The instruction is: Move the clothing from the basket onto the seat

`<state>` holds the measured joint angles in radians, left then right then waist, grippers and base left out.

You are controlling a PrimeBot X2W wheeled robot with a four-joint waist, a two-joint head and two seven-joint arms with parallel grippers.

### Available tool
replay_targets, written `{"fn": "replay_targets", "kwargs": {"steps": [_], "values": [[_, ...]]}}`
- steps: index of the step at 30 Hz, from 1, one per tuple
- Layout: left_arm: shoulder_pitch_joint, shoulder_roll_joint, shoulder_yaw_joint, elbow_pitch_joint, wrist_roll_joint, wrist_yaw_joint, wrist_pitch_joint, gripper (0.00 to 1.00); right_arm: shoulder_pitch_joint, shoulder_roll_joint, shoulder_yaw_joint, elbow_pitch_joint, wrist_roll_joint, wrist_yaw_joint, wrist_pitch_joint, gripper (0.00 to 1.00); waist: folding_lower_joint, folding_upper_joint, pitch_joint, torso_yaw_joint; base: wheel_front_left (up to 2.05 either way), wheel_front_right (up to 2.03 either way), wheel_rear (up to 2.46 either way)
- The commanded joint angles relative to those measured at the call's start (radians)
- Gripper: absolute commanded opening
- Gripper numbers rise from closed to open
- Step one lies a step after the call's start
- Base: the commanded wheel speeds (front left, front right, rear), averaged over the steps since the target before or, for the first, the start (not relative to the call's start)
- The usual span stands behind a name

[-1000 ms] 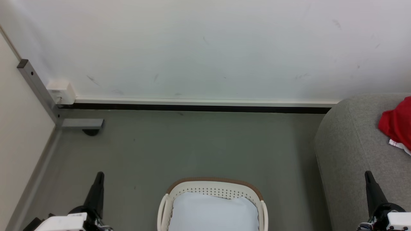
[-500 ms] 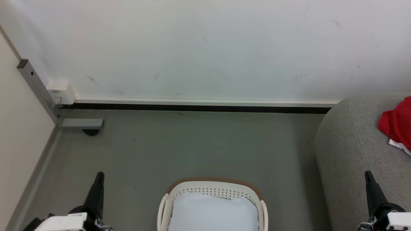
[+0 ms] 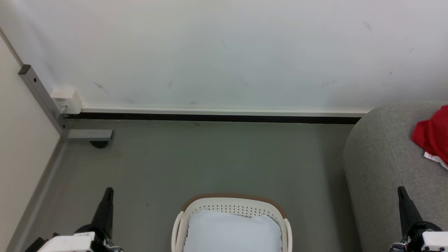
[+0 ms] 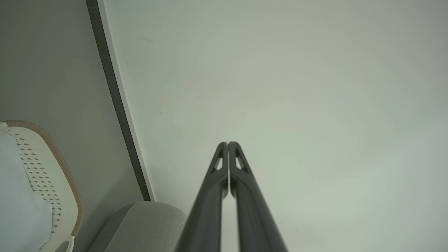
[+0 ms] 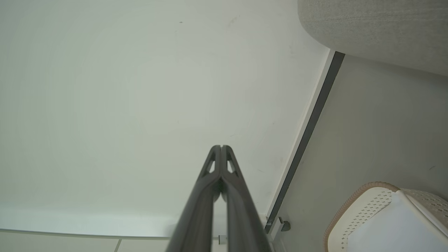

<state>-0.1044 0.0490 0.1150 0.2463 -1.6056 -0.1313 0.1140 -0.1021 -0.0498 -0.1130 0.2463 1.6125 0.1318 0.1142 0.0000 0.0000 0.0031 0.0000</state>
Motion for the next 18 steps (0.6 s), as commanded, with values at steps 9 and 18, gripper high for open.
{"fn": "replay_targets", "kwargs": {"steps": [9, 18], "values": [[-0.008, 0.002, 0.002, -0.004, -0.013, -0.001, 0.004, 0.00, -0.013, 0.000, -0.004, -0.005, 0.001, -0.002, 0.003, 0.00, 0.0000, 0.0000, 0.000, 0.000, 0.00, 0.00, 0.00], [-0.008, 0.002, 0.002, -0.004, -0.013, -0.001, 0.004, 0.00, -0.013, 0.000, -0.004, -0.005, 0.001, -0.002, 0.003, 0.00, 0.0000, 0.0000, 0.000, 0.000, 0.00, 0.00, 0.00]]}}
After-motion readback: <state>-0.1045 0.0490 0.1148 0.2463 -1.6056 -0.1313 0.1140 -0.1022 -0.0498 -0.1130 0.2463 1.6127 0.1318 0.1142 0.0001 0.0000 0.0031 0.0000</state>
